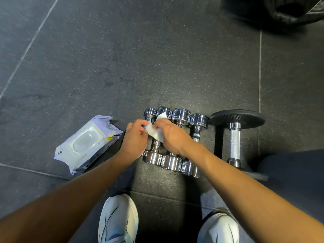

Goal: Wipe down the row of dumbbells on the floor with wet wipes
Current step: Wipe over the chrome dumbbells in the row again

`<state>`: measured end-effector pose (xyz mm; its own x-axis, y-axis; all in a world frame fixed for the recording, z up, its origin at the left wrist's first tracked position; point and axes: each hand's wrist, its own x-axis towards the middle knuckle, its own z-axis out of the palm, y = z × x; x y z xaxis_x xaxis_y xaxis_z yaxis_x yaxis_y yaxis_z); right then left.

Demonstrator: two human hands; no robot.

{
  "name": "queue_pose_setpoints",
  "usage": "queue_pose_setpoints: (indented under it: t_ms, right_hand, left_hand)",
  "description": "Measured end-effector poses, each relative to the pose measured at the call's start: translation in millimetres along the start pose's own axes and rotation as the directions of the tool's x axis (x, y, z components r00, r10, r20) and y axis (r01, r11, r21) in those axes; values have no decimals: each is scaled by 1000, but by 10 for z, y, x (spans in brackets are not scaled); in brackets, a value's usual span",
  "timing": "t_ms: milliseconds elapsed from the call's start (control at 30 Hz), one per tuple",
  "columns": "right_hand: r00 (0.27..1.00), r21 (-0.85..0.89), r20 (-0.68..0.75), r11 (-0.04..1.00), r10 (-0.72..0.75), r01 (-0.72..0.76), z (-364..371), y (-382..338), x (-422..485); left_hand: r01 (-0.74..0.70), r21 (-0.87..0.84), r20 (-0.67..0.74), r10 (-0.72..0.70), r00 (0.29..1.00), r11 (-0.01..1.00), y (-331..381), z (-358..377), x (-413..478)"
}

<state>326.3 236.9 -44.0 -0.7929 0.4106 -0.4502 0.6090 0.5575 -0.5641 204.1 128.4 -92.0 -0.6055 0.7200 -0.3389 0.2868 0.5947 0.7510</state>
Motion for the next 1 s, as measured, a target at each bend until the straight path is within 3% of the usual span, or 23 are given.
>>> queue_pose_setpoints:
  t_ms: [133, 267, 367, 633, 800, 867, 1000]
  right_hand:
    - [993, 34, -117, 999, 10, -6, 1, -15, -111]
    - [935, -405, -341, 913, -95, -55, 165, -12, -190]
    - [900, -429, -424, 897, -97, -105, 238, -16, -204]
    - [921, -462, -390, 864, 5, -201, 265, -95, -235]
    - [890, -249, -448, 945, 79, -210, 322, -111, -115]
    - [885, -18, -436, 981, 164, -191, 336, -136, -83]
    - [839, 430, -238, 828, 489, -361, 186, -98, 19]
  left_hand:
    - [2, -9, 4, -2, 1000, 1000, -8, -3, 11]
    - [7, -34, 5, -6, 1000, 999, -9, 9, 14]
    - [22, -46, 2, -21, 1000, 999, 14, 29, 18]
    - [21, -28, -10, -21, 1000, 999, 20, 28, 2]
    - [15, -13, 5, -14, 1000, 1000, 23, 22, -10]
    - [8, -9, 6, -7, 1000, 1000, 24, 16, -13]
    - [-14, -1, -5, 14, 1000, 1000, 14, 31, -20]
